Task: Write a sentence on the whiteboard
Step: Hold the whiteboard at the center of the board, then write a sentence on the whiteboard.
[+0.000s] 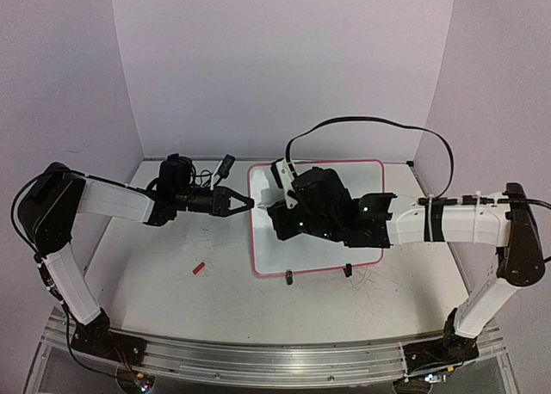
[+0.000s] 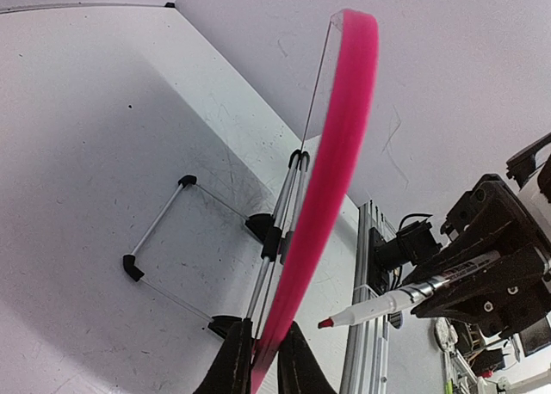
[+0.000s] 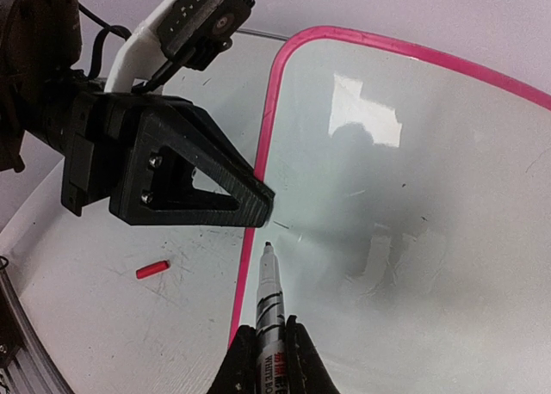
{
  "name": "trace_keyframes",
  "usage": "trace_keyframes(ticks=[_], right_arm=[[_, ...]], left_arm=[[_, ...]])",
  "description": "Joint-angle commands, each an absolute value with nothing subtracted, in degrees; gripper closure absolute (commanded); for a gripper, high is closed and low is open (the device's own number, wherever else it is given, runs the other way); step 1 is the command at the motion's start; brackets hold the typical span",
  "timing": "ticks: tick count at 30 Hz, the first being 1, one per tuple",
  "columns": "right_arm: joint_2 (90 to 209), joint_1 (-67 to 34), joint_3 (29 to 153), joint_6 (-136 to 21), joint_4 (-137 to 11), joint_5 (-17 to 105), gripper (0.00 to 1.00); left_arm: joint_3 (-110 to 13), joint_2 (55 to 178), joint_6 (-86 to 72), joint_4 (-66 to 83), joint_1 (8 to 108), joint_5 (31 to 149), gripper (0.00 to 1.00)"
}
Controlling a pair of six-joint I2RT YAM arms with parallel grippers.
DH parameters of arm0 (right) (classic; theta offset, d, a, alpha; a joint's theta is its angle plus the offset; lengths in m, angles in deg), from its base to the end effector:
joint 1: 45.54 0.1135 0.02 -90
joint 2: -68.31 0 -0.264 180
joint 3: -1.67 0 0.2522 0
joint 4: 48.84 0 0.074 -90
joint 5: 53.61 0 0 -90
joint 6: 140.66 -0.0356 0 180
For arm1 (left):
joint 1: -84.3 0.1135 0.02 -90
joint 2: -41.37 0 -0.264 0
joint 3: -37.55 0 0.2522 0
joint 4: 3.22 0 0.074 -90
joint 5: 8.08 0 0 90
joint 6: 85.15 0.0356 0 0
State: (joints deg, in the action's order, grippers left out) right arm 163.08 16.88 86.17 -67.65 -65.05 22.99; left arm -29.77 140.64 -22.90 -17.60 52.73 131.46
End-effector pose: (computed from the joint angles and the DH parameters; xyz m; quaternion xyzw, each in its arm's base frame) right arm 0.1866 0.3395 0.2832 -0.2694 0.8027 0.2576 0.4656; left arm 0.3003 -0.2163 0.2113 0.2718 0.7239 -0.5592 0.2989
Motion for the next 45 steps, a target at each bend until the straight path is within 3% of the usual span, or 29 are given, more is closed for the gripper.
trace_keyframes(ticks=[1, 13, 45], right_arm=[[164.50, 17.17, 89.37, -68.24, -63.05, 20.89, 1.00], [166.02, 17.16, 90.51, -68.54, -63.04, 18.78, 1.00], [166.90, 17.24, 89.01, -71.66, -63.48, 18.08, 1.00]], left_arm=[[-30.88, 140.60, -21.17, -19.69, 52.70, 133.46, 0.91], [-30.52, 140.33, -20.75, -19.68, 52.69, 133.12, 1.00], [-30.40, 140.04, -20.47, -19.66, 52.74, 133.72, 1.00]])
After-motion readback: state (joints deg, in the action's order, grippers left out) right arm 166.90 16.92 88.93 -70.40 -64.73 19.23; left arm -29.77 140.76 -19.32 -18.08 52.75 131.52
